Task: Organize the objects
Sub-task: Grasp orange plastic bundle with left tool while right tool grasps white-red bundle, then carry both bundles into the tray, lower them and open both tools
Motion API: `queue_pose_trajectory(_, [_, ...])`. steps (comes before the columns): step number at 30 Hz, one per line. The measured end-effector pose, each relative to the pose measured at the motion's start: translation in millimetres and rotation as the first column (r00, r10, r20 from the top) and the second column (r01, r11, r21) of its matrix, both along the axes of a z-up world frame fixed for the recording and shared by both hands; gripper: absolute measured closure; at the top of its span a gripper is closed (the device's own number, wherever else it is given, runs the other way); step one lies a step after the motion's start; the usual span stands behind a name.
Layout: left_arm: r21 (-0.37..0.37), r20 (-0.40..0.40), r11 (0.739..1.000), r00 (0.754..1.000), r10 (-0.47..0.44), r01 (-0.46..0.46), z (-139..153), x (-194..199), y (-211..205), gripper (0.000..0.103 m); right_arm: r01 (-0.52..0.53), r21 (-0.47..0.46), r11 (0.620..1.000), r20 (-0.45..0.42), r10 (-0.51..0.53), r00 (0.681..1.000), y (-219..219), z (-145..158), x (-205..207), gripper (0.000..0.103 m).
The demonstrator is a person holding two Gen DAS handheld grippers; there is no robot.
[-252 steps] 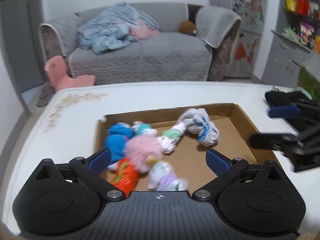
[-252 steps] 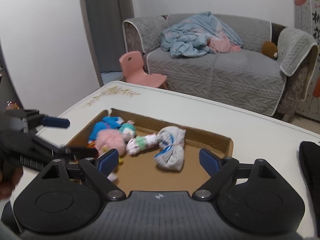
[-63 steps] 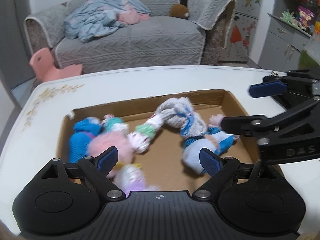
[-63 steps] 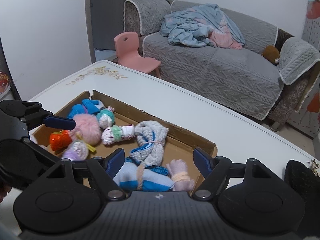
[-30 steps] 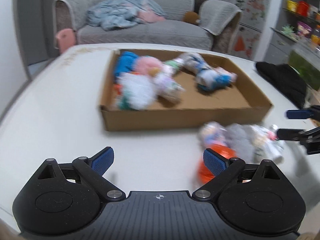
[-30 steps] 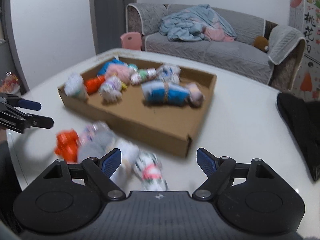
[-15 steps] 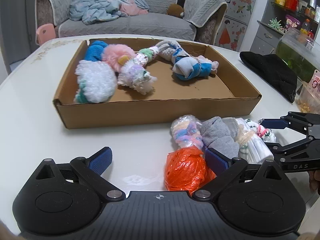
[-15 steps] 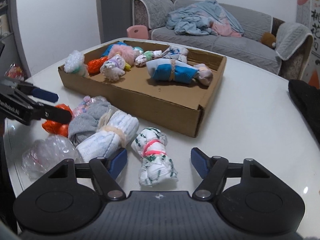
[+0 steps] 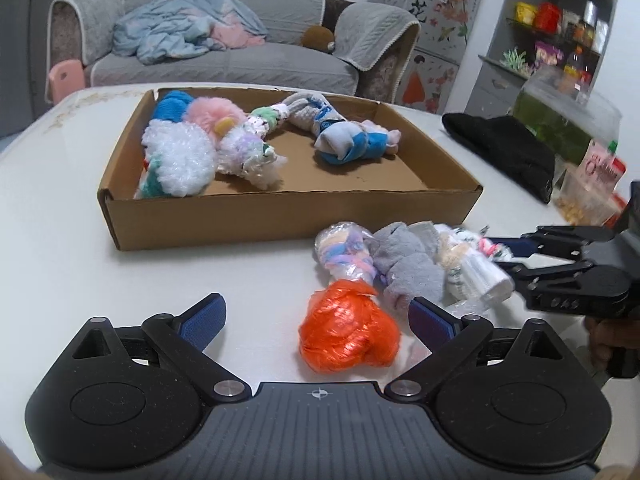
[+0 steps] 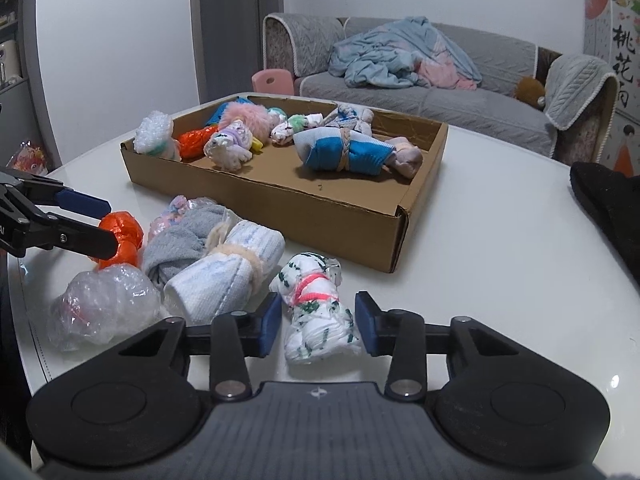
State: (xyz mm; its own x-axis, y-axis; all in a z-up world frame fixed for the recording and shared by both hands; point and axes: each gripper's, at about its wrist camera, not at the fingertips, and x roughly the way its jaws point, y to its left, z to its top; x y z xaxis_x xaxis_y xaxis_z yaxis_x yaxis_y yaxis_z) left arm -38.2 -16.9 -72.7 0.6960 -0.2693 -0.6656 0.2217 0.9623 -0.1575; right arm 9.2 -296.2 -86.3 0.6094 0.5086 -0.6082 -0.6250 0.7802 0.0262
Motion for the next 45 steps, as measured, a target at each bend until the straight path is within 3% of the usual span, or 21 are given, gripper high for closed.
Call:
queue_pose_trajectory(3, [-0.018,-0.013,1.000,1.000,-0.022,0.021,-7,5,0,0.013,0.015,0.012,1.000,-0.006,-0.015,1.000,-3,1,0,0.077])
queue_pose_trajectory(6, [0.011,0.005,0.999,0.999,-0.041,0.041,-8,1,-3,0.022,0.023,0.013,1.000,-0.007,-0.023,1.000,-6,3,-2,0.078])
queue_pose_trajectory(7, [0.014,0.008,0.999,0.999,-0.046,0.046,-8,0,-4,0.030,0.025,0.015,1.000,-0.013,-0.025,1.000,-8,3,-1,0.078])
queue_pose_trajectory(8, [0.007,0.007,0.998,0.998,-0.056,0.056,-7,-1,-4,0.046,0.026,0.015,1.000,-0.014,-0.026,1.000,-9,3,-2,0.078])
queue_pose_trajectory(9, [-0.008,0.002,0.998,0.998,-0.067,0.067,-6,-2,-3,0.049,0.029,0.014,0.999,-0.013,-0.029,0.999,-11,4,-2,0.078])
queue_pose_trajectory(16, [0.021,0.009,0.998,0.999,-0.054,0.054,6,-6,4,0.050,0.060,0.051,0.997,-0.002,-0.060,0.998,-25,22,1,0.078])
queue_pose_trajectory(26, [0.038,0.163,0.999,0.987,-0.010,0.004,94,36,19,0.049,-0.013,0.105,0.994,0.116,0.001,0.993,-4,98,29,0.078])
queue_pose_trajectory(31, [0.049,0.203,0.999,0.979,-0.004,-0.006,124,71,15,0.049,-0.074,0.106,0.992,0.128,0.060,0.990,28,116,56,0.078])
queue_pose_trajectory(37, [0.013,0.171,1.000,0.985,0.013,-0.015,123,111,8,0.049,-0.127,0.085,0.988,0.091,0.119,0.989,67,109,86,0.078])
queue_pose_trajectory(45, [0.006,0.089,1.000,0.996,0.014,-0.015,89,159,-9,0.049,-0.134,0.054,0.990,0.017,0.133,0.991,90,83,115,0.078])
